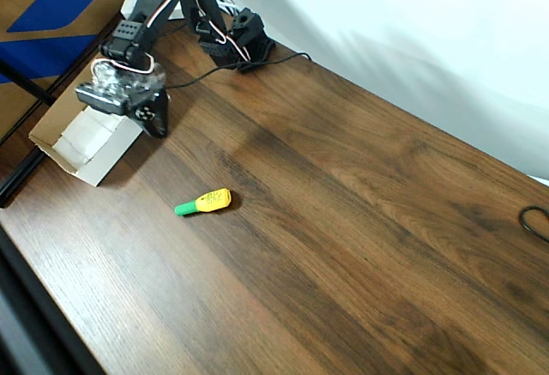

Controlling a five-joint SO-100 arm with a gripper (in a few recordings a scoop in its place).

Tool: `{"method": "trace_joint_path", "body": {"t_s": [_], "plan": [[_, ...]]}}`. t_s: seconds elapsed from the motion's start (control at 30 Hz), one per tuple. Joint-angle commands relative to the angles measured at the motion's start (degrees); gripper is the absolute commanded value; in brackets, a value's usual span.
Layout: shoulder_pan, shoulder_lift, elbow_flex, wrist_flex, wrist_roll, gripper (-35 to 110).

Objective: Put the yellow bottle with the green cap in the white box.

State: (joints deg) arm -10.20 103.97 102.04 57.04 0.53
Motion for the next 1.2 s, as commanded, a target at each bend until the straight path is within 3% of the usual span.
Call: {"method": "trace_joint_path", "body": {"t_s": [0.0, 0.6, 1.17], "plan": [[-3.16, 1.05, -2.11, -2.64, -2.64, 0], [-21.88, -1.49, 4.83, -5.89, -11.07, 1], [-12.04, -4.48, 8.09, -17.23, -12.30, 8]]}}
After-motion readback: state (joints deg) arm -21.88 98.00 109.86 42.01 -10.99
